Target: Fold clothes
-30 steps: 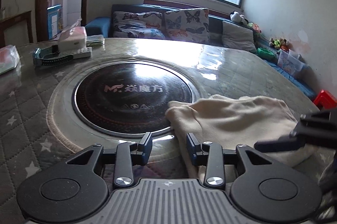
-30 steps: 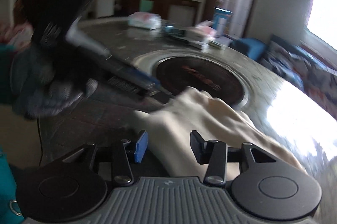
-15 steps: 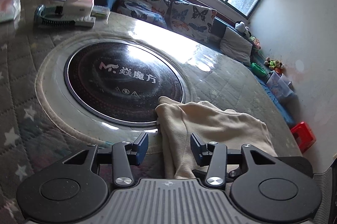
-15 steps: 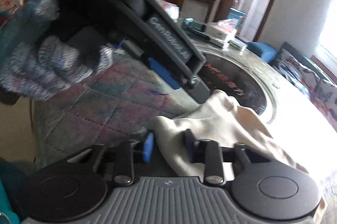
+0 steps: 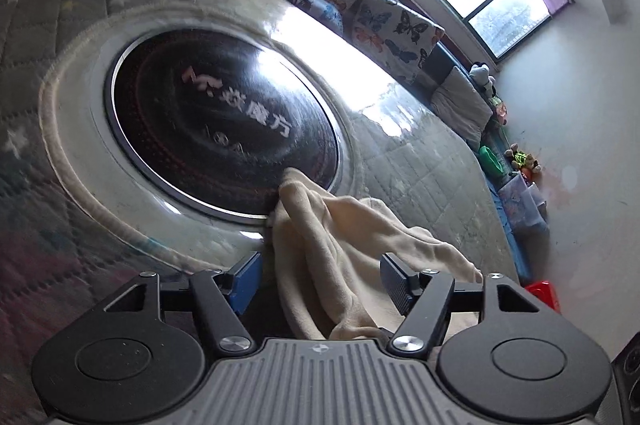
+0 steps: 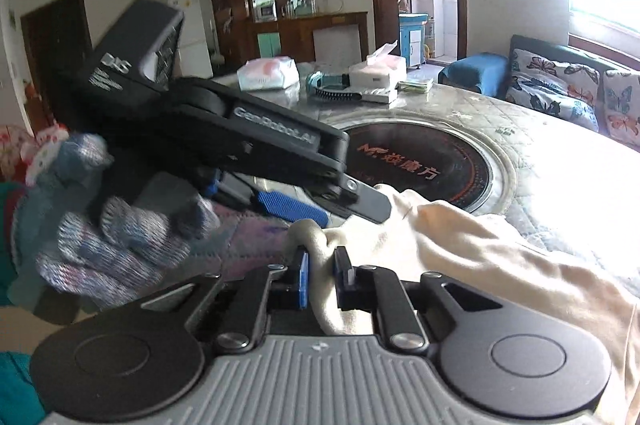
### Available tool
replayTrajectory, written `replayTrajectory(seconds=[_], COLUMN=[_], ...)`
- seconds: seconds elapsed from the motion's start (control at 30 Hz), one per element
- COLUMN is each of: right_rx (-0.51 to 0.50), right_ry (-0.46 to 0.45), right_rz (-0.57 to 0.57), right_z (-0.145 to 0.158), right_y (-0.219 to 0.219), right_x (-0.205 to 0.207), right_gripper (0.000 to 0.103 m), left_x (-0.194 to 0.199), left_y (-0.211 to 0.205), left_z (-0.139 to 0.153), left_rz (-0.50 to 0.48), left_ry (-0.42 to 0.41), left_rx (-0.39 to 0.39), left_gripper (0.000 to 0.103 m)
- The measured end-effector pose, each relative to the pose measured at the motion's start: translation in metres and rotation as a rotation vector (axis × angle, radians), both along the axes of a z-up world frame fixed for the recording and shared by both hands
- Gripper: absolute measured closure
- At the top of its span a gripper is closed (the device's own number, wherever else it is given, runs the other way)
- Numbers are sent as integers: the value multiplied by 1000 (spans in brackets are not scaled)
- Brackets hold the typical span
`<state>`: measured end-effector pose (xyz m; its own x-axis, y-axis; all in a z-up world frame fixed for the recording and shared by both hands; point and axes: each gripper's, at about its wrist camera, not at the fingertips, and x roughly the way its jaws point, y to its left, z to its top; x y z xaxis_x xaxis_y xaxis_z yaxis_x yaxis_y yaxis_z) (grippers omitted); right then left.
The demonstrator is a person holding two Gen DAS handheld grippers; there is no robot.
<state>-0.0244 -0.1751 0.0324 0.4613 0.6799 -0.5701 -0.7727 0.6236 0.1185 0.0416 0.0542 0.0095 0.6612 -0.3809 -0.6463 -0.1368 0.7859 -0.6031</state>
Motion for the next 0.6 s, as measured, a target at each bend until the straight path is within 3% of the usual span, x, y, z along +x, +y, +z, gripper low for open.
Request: replayTrajectory(seconds=[0.03, 0.17, 0.23, 0.43, 0.6], right_rx=[9, 20, 20, 48, 48], right_ry=[3, 0, 0, 26, 8], right_rz=[-2, 7, 12, -47, -250], right_z=[1, 2, 2, 0, 2], right_y=[-2, -6, -9, -32, -84], right_x=[0, -2, -4, -6, 2], right_gripper=[92, 92, 92, 84, 82], left_x=[2, 9, 9, 9, 7], left_y=[-1, -1, -1, -1, -4], left_z=[-2, -13, -15, -15, -13], left_rz=[6, 25, 27, 24, 19], left_ry=[10, 48, 52, 45, 36], left_rx=[-10, -65, -66, -47, -22], left_gripper=[38, 77, 83, 85, 85])
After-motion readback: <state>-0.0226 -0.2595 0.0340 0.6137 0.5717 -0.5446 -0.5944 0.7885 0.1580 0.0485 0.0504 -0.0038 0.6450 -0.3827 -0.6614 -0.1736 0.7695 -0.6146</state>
